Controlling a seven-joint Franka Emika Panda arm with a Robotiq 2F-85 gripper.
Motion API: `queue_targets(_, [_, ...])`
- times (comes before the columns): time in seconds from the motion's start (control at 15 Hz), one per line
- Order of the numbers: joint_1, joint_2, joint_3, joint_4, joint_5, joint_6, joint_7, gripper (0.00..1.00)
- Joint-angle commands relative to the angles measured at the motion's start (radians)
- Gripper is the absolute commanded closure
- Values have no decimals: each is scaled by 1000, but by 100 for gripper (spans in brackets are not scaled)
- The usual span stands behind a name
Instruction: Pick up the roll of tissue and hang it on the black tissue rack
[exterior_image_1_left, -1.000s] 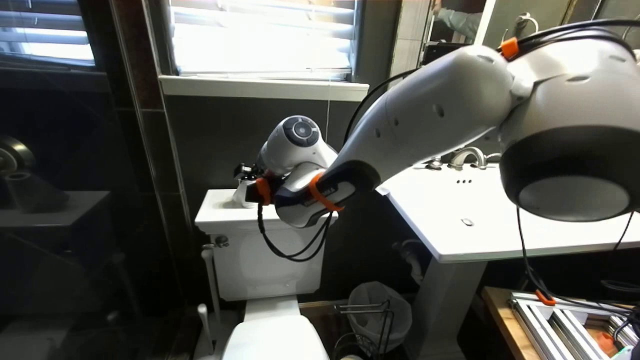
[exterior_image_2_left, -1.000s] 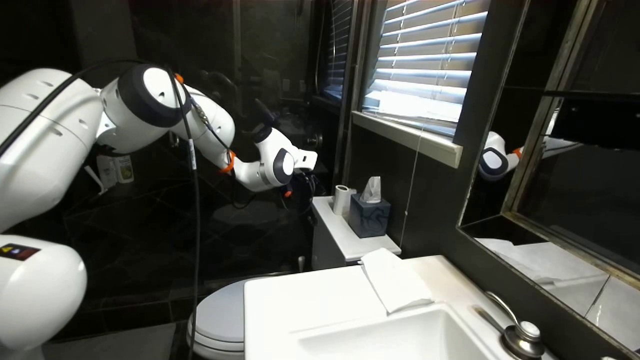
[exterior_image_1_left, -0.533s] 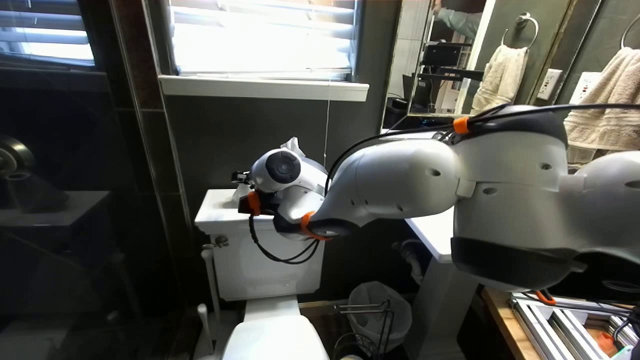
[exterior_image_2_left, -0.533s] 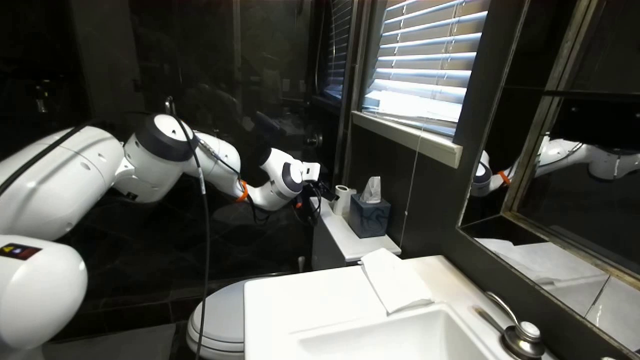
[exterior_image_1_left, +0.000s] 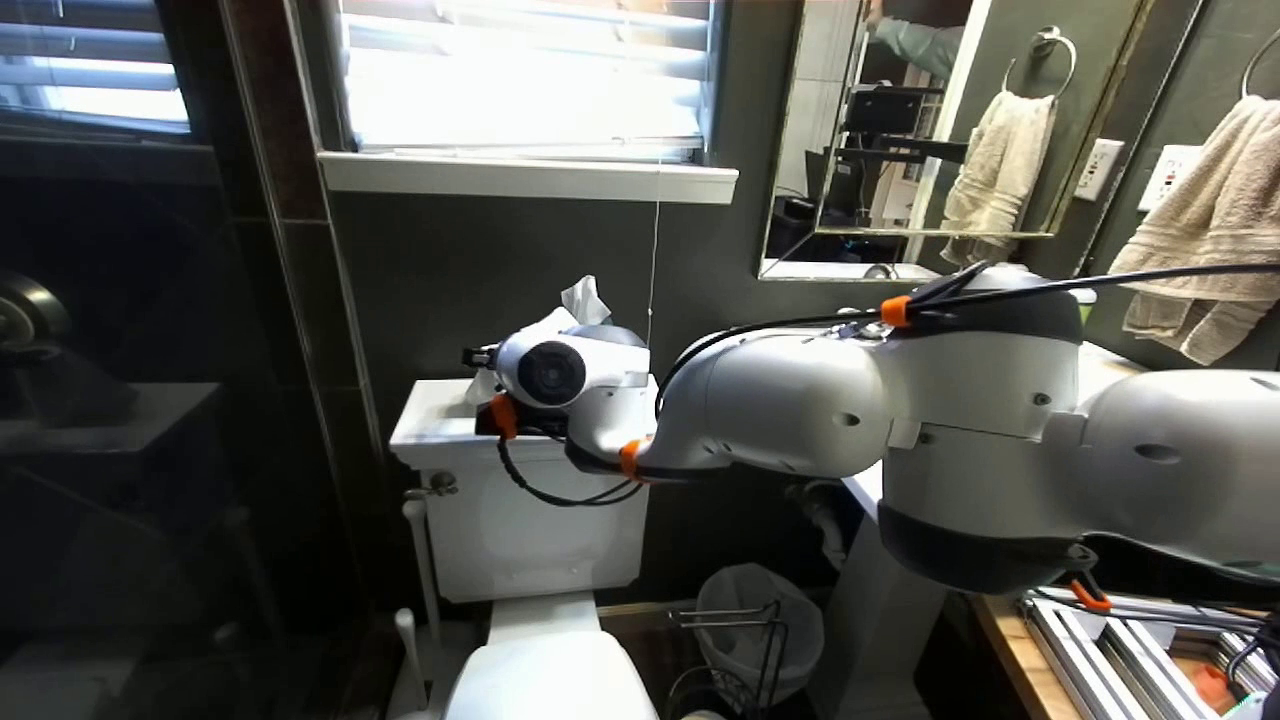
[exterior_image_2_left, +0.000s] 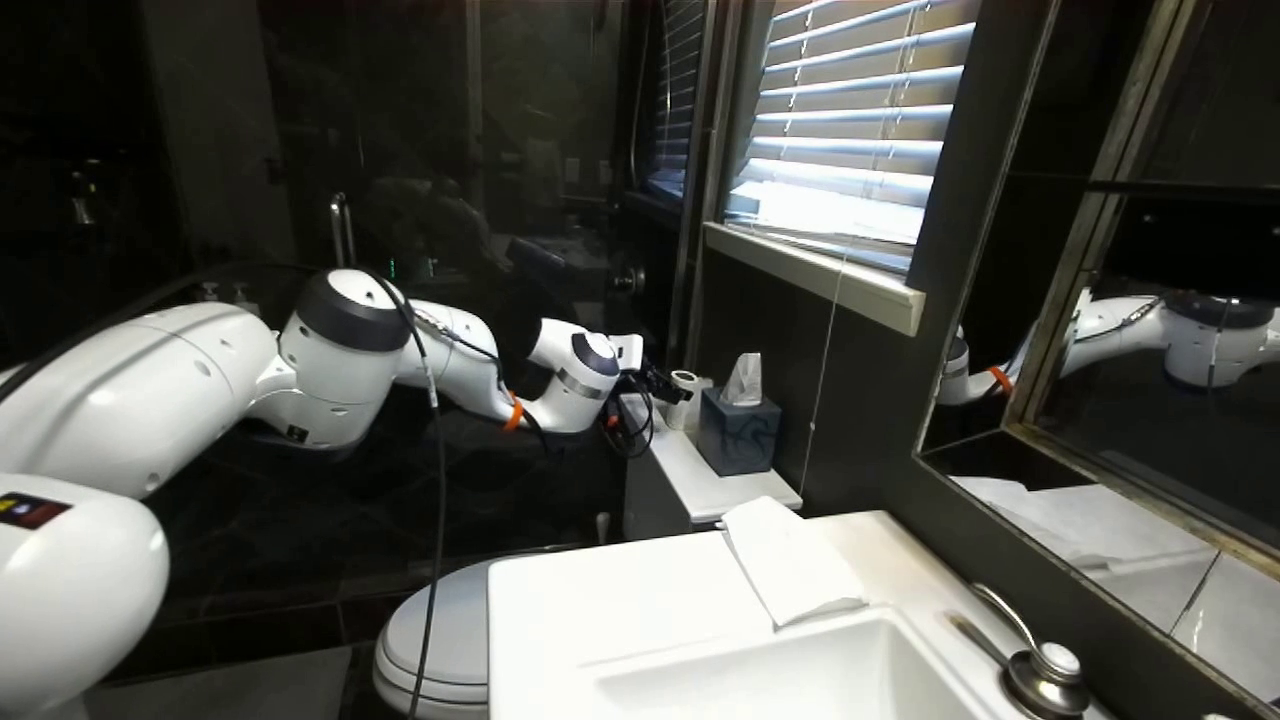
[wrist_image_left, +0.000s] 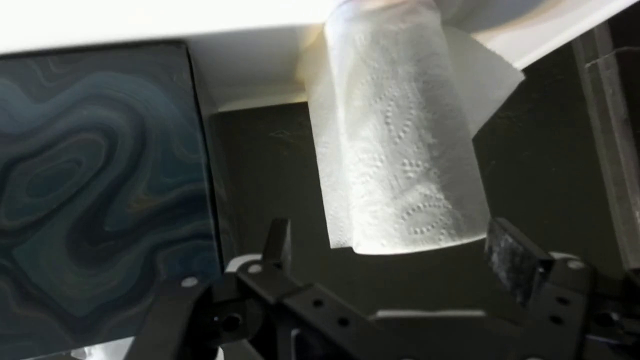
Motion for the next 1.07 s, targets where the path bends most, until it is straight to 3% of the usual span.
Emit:
queue_targets(0.0, [-60, -4, -2, 105, -196, -30, 145, 0])
queue_targets(0.4, [-141, -10, 89, 220, -462, -36, 250, 0])
queue_targets(1.0, [-208, -5, 199, 323, -753, -117, 399, 0])
